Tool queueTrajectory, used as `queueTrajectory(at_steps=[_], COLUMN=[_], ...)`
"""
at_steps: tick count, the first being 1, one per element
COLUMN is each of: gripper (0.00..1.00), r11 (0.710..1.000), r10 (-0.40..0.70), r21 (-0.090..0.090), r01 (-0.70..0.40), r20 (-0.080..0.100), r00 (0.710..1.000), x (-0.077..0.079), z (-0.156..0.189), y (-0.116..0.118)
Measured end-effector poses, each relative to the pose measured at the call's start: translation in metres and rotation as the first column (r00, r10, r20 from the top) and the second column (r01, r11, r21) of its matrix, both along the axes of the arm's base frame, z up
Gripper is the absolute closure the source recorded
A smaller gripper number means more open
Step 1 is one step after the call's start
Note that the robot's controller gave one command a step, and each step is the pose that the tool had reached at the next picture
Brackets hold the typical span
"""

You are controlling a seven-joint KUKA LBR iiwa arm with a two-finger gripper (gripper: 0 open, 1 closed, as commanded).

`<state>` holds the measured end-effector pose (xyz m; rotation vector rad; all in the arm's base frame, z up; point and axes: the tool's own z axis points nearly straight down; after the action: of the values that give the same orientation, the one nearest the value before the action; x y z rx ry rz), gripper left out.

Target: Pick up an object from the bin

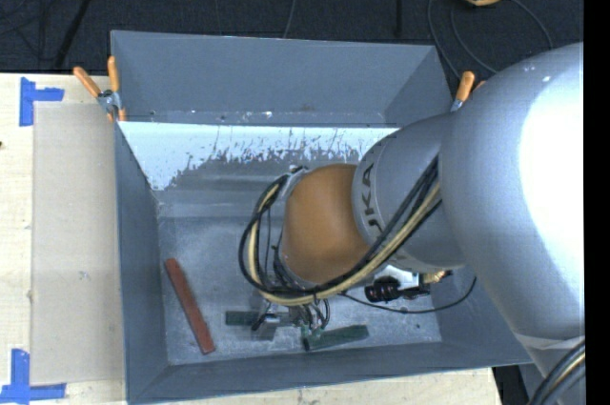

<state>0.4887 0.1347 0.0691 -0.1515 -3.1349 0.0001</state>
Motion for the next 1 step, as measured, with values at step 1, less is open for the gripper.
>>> queueTrajectory(at_steps=[1], gripper=[1.0], r11=[1.0], r10=[-0.001], r21=[0.0], r01=[0.001], r20=[0.0], r00=[1.0], x=[0.0], z=[0.0], y=[0.0])
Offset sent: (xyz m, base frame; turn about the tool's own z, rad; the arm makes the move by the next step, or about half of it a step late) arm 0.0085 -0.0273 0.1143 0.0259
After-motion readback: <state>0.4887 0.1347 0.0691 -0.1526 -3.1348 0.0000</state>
